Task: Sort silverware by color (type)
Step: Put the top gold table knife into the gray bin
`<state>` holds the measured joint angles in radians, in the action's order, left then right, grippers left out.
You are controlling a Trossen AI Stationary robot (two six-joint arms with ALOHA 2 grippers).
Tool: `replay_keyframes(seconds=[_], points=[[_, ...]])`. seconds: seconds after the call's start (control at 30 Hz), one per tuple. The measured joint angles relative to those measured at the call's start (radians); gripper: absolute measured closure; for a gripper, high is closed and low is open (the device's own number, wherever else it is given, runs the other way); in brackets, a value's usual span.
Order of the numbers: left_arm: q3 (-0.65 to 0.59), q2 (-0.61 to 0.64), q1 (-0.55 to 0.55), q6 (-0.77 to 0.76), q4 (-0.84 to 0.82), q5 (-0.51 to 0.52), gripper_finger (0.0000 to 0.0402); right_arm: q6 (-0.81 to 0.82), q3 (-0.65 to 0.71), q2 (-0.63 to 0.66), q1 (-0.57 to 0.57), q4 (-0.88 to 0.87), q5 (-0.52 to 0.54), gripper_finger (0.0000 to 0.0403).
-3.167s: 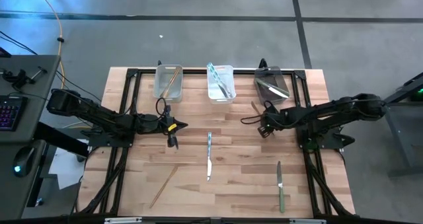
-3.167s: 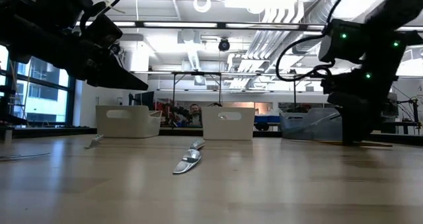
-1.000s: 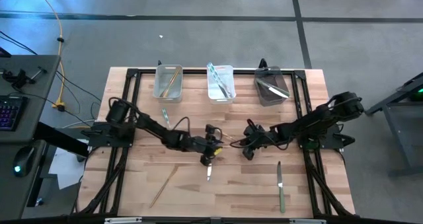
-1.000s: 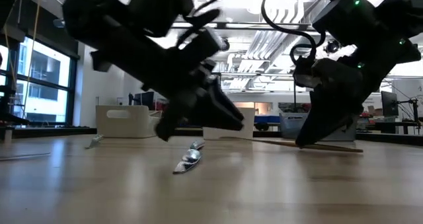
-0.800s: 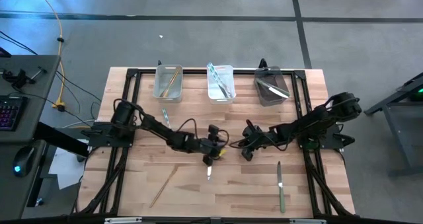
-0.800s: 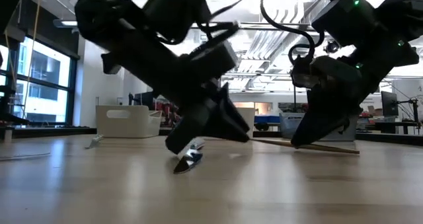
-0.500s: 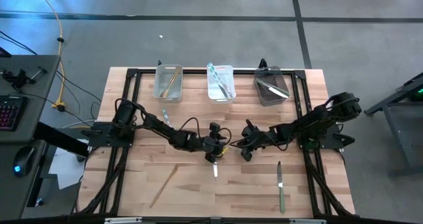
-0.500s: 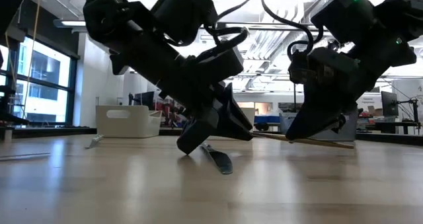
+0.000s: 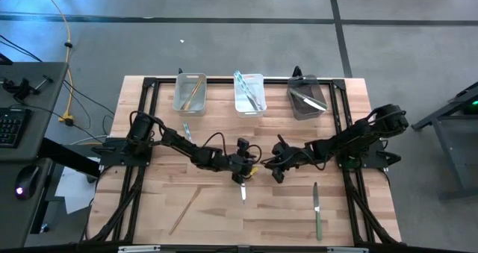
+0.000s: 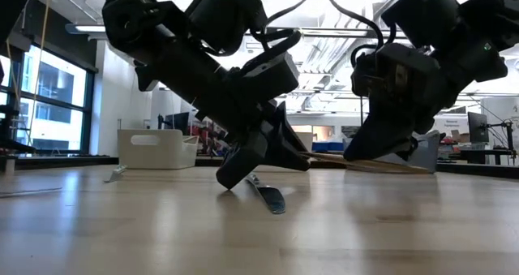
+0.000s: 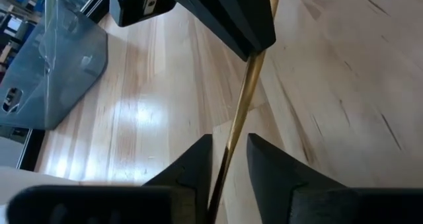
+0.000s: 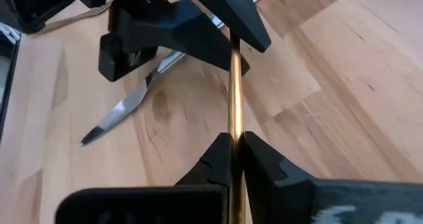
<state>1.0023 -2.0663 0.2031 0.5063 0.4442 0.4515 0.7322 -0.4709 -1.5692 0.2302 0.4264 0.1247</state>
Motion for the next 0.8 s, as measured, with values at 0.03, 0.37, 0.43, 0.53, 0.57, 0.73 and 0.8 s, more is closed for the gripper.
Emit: replay_keyframes(seconds=[0.03, 0.37, 0.43, 0.53, 0.57, 0.73, 0.8], points=[[0.0, 0.0, 0.0, 0.001, 0.0, 0.0, 0.0328, 0.0, 0.0, 0.0, 0.0, 0.004, -0.004, 0.04], [-0.001, 0.005, 0.017, 0.047, -0.006, 0.008, 0.0396, -0.019, 0.0, 0.002, 0.0, 0.009, -0.012, 0.04], [-0.002, 0.006, 0.021, 0.045, -0.011, 0.019, 0.0398, -0.019, 0.0, 0.002, 0.0, 0.012, -0.01, 0.0398], [-0.003, 0.019, 0.023, 0.042, -0.035, 0.041, 0.0399, -0.028, 0.0, 0.005, 0.0, 0.024, -0.004, 0.0387], [-0.003, 0.019, 0.02, 0.029, -0.039, 0.044, 0.04, -0.034, 0.0, 0.01, 0.0, 0.025, -0.003, 0.0382], [-0.004, 0.037, 0.016, -0.011, -0.076, 0.084, 0.0401, -0.079, 0.0, 0.071, 0.0, 0.021, 0.014, 0.0345], [-0.006, 0.043, 0.012, -0.032, -0.104, 0.103, 0.0401, -0.111, 0.0, 0.111, 0.0, 0.02, 0.015, 0.0329]])
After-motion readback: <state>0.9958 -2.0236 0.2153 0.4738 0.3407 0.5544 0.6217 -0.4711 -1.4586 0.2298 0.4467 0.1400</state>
